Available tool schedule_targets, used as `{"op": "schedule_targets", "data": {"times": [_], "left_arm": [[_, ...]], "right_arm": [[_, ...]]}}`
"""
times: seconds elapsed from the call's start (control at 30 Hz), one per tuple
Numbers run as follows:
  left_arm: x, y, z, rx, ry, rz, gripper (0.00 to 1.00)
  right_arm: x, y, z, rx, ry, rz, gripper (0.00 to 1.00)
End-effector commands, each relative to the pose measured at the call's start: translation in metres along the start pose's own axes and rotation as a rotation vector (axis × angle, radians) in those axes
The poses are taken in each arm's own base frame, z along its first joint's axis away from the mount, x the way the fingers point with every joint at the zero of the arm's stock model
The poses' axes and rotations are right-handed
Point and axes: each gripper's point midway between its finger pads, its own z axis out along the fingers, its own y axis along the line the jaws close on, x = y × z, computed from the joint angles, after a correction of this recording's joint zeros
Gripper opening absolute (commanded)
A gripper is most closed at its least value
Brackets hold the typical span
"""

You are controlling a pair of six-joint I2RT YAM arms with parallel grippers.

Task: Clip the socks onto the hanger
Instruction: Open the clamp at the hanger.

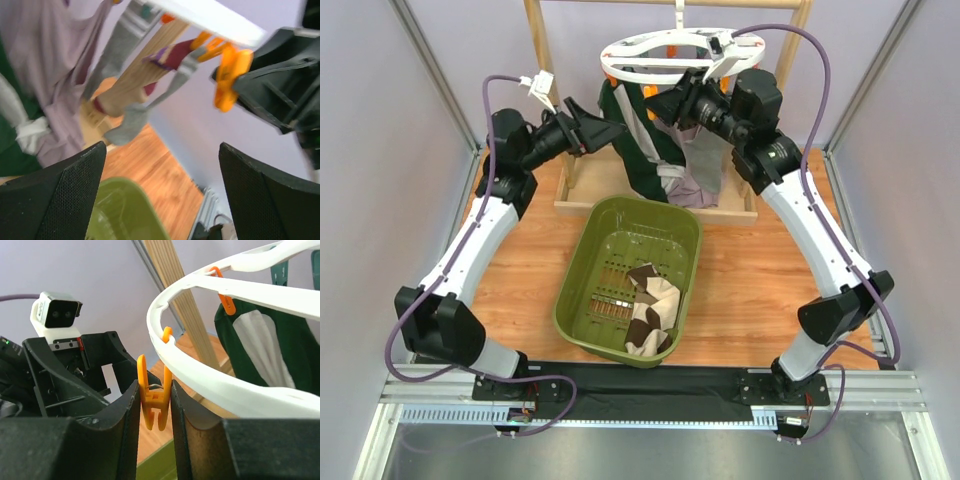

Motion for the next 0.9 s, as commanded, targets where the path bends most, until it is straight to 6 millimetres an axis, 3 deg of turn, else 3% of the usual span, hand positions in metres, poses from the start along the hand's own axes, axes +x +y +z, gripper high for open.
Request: {"op": "schedule_targets", "data": {"times": [0.0, 0.07, 0.13, 0.27, 0.53, 0.67, 0.87], "left_arm": [[-0.023, -0.067, -0.017, 0.245, -0.081, 0.054, 1.00], [-0.023, -0.063, -0.014, 0.272, -0.106, 0.013, 1.00], [-0.031, -0.079, -0.014, 0.368, -0.135, -0.047, 1.00], [-0.034, -0.086, -0.005, 0.513, -0.163, -0.122, 0.93], [-0.027, -0.107, 0.017, 0.512, -0.153, -0.037, 0.90], [-0.033, -0.114, 0.020, 0.581, -0.172, -0.079, 0.79], [-0.030, -0.120, 0.024, 0.594, -0.137, -0.058, 0.73]], "right_arm": [[-0.032, 0.025, -0.015, -0.099, -0.105, 0.147, 0.00], [-0.030, 0.027, -0.017, -0.121, -0.105, 0.217, 0.00], [-0.034, 0.034, -0.019, -0.171, -0.125, 0.255, 0.00], [-0.041, 0.046, -0.025, -0.243, -0.152, 0.318, 0.00], [-0.052, 0.059, -0.036, -0.290, -0.180, 0.360, 0.00], [-0.049, 0.056, -0.033, -0.290, -0.174, 0.368, 0.00], [-0.048, 0.055, -0.036, -0.296, -0.165, 0.359, 0.00]]}}
